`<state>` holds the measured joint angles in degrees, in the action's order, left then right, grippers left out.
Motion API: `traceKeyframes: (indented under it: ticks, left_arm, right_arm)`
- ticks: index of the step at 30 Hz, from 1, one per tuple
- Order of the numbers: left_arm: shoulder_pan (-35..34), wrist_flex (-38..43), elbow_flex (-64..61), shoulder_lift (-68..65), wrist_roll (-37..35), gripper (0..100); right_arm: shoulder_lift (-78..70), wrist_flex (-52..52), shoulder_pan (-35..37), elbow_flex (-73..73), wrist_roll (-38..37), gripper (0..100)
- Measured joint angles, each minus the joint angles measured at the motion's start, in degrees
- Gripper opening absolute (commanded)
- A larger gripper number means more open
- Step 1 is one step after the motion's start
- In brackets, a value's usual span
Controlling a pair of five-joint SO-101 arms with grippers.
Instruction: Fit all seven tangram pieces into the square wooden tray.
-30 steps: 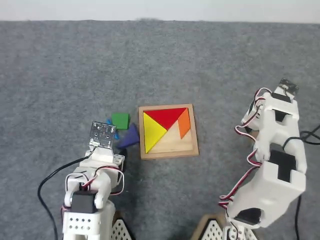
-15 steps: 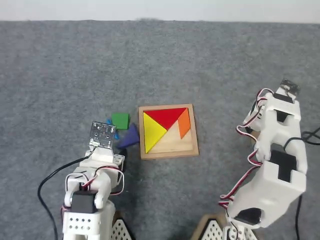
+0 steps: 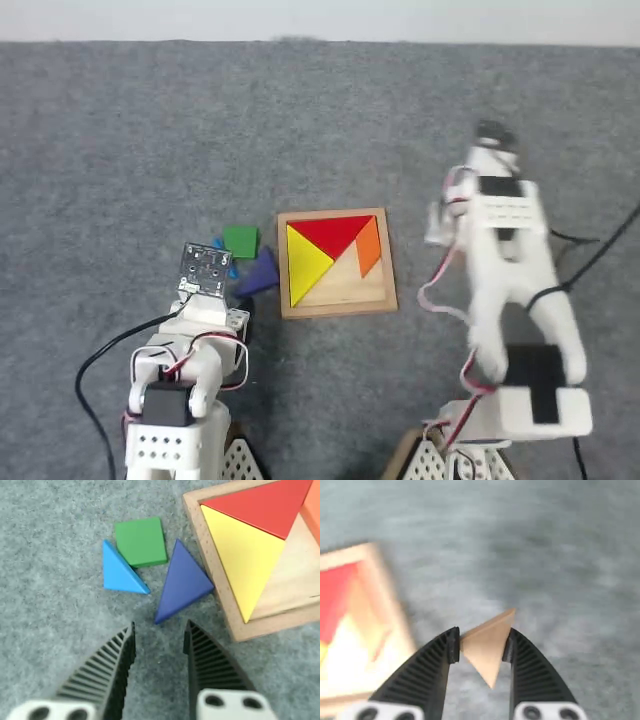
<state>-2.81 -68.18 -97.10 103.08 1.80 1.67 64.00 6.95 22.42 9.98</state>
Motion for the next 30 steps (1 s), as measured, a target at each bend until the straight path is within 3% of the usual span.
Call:
traceKeyframes:
  ticks: [6, 10, 19, 26, 30]
  left_arm:
    - [0.0, 0.0, 0.0, 0.0, 0.0, 15]
    - [0.0, 0.0, 0.0, 0.0, 0.0, 15]
    - [0.0, 0.0, 0.0, 0.0, 0.0, 15]
    - [0.0, 0.0, 0.0, 0.0, 0.0, 15]
    - [0.0, 0.0, 0.0, 0.0, 0.0, 15]
  right_arm:
    - [1.1, 0.0, 15.4, 0.0, -2.5, 7.3]
    - [1.1, -0.9, 20.8, 0.0, -2.5, 7.2]
    - [-8.0, -6.0, 26.9, -1.0, 0.3, 7.4]
    - [-19.2, -3.3, 26.9, -11.0, 6.1, 7.8]
    - [-20.8, -2.9, 26.9, -13.3, 6.5, 13.2]
